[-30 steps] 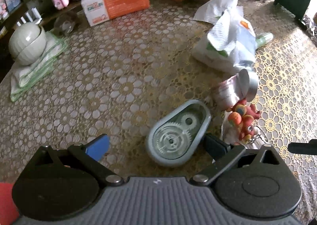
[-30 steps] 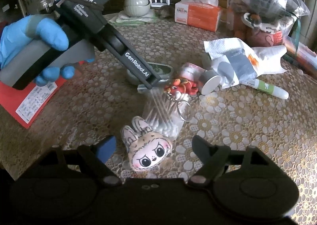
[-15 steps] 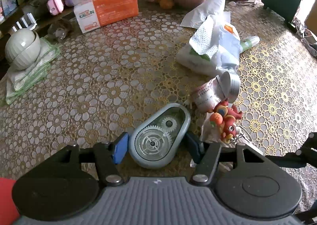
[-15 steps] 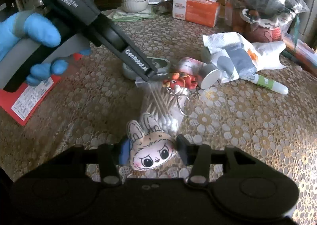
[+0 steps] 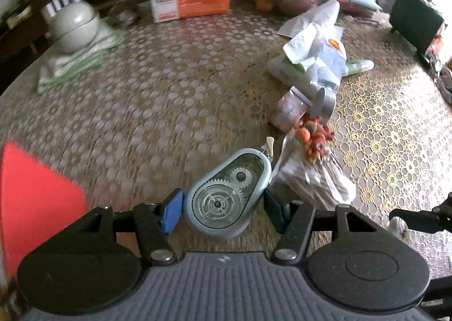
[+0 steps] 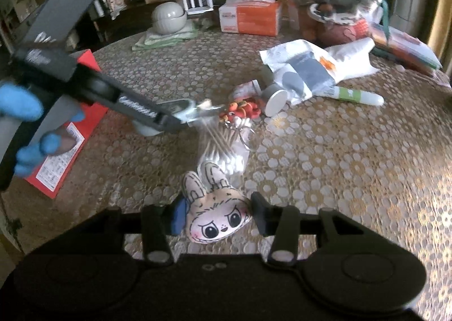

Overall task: Organize objects
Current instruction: 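Grasp the white bunny keychain with the right tool while the left grasps the grey tape dispenser, then carry the bunny keychain and tape dispenser over the shoebox with both tools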

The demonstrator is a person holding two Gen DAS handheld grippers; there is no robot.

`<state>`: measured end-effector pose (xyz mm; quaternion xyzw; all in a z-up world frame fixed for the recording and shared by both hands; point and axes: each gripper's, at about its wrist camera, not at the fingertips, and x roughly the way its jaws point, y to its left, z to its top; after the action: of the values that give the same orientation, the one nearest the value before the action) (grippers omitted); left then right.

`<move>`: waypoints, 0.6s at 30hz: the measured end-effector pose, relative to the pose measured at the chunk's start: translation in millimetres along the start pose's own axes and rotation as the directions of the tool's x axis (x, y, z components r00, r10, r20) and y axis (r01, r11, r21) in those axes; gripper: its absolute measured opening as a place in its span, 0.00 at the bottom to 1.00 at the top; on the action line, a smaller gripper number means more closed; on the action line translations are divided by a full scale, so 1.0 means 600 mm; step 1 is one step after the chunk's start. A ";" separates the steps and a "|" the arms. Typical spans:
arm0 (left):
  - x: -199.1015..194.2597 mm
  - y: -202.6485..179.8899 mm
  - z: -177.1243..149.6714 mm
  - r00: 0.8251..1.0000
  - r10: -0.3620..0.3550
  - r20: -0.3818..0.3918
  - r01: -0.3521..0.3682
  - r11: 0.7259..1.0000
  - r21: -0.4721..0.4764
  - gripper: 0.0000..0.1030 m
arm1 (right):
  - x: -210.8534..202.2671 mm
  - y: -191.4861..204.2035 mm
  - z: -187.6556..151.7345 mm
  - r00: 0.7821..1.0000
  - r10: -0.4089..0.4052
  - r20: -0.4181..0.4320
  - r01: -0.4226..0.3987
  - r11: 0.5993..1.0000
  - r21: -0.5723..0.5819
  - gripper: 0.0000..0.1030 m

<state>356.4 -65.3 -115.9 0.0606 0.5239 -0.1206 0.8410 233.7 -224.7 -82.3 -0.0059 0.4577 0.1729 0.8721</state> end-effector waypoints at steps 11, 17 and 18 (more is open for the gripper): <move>-0.110 -0.004 -0.094 0.997 -0.027 0.067 0.037 0.988 -0.153 0.59 | -0.052 0.026 -0.026 0.999 -0.040 -0.002 0.040 0.998 0.056 0.45; -0.179 -0.013 -0.140 0.993 -0.014 0.120 0.036 0.982 -0.186 0.59 | -0.088 0.047 -0.030 1.000 -0.016 0.012 0.015 0.995 0.100 0.45; -0.190 -0.014 -0.148 0.992 -0.011 0.130 0.036 0.981 -0.190 0.59 | -0.095 0.052 -0.032 1.000 -0.019 0.017 0.017 0.994 0.105 0.45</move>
<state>229.0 -37.4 -53.3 -0.0349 0.4788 -0.0832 0.8733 179.1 -215.6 -43.3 0.0374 0.4581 0.1409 0.8769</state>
